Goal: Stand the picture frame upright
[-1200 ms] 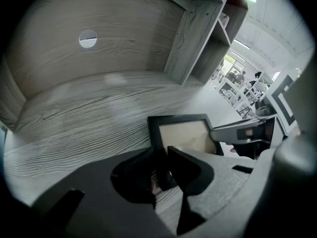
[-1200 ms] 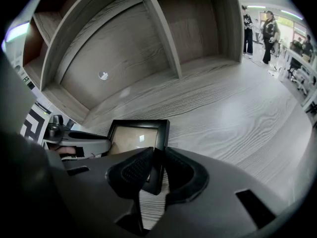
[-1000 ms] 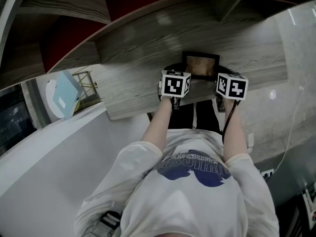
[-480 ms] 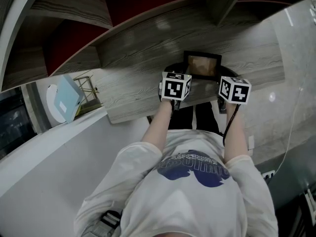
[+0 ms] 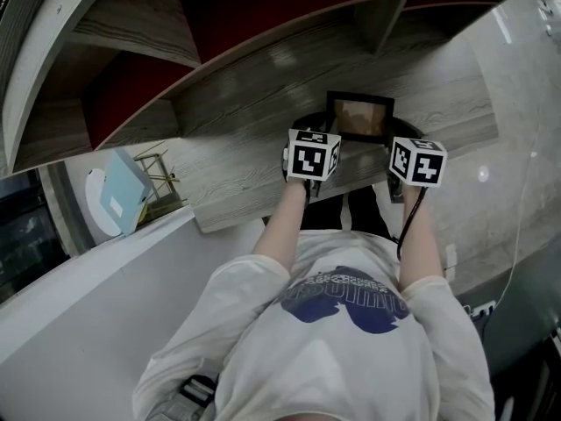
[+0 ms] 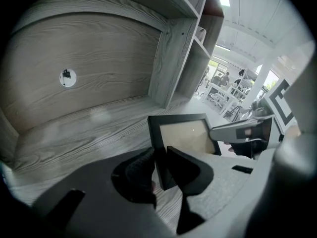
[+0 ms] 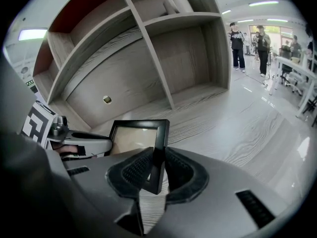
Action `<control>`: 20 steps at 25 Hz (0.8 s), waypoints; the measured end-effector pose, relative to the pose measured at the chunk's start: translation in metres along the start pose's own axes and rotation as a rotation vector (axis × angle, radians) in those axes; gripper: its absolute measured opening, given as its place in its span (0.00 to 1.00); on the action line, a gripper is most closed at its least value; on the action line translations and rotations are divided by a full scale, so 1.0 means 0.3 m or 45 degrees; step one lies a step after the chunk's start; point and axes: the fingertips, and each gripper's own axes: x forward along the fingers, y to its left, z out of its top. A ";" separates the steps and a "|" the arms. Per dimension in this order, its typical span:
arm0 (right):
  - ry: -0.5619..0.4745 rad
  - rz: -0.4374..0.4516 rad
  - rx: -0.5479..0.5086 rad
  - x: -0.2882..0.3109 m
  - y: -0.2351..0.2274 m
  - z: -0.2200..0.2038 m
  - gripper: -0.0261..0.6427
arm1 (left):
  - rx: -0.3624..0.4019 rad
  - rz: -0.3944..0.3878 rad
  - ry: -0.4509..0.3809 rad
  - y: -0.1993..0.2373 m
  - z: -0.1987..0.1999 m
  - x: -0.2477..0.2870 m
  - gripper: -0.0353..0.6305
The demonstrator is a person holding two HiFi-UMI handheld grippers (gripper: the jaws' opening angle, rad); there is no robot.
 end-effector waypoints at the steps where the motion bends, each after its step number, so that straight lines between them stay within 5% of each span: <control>1: -0.008 -0.006 0.003 -0.006 -0.002 0.005 0.14 | 0.009 -0.005 -0.003 -0.004 0.009 -0.001 0.18; 20: -0.125 -0.088 0.038 -0.086 -0.021 0.076 0.14 | 0.153 -0.096 -0.033 -0.046 0.119 -0.003 0.18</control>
